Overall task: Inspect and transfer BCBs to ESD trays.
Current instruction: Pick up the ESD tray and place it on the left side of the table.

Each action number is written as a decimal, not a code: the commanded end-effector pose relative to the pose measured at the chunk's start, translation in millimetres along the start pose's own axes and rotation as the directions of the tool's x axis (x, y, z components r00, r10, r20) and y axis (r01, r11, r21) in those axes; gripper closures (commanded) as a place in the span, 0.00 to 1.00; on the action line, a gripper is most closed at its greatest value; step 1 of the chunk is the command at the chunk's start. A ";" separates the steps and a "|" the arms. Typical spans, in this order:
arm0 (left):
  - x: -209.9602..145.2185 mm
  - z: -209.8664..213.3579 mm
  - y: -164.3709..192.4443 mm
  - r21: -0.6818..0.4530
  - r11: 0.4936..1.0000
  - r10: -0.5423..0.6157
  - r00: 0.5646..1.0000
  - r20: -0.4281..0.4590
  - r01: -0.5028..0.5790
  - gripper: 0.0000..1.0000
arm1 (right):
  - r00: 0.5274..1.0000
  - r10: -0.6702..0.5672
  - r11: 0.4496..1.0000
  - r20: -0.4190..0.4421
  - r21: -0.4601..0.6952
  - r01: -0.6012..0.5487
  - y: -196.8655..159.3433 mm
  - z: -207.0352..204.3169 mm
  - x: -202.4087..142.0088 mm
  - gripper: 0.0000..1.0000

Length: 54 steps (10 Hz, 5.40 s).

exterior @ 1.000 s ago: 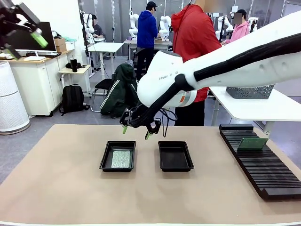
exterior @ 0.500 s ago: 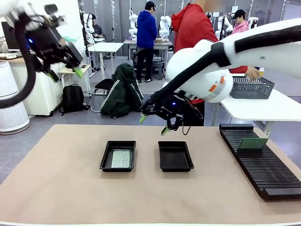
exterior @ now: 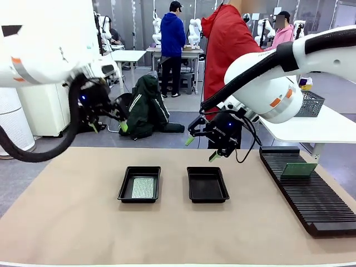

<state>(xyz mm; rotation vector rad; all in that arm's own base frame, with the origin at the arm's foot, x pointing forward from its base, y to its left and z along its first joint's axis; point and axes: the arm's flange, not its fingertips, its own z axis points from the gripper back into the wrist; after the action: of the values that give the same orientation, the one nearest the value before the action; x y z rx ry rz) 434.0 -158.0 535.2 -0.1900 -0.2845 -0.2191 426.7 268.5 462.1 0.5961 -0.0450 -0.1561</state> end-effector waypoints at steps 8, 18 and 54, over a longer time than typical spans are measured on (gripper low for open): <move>20.6 -147.0 11.1 0.101 0.988 0.138 0.966 -0.218 -0.118 0.00 | 1.000 0.015 1.000 0.001 -0.008 -0.015 10.2 -4.0 -1.9 0.00; 22.5 -214.8 18.1 0.148 0.975 0.195 0.957 -0.213 -0.166 0.00 | 1.000 0.015 1.000 0.001 -0.008 -0.015 10.2 -4.0 -1.9 0.00; 28.5 -241.9 35.4 0.110 0.985 0.154 0.962 -0.226 -0.132 1.00 | 1.000 0.015 1.000 0.001 -0.008 -0.015 10.2 -4.0 -1.9 0.00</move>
<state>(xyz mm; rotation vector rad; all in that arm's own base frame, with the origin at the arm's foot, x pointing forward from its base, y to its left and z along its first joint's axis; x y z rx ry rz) 531.0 -184.2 309.5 -0.0932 -0.0313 -0.0673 423.3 278.3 464.9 0.5964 -0.0464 -0.1360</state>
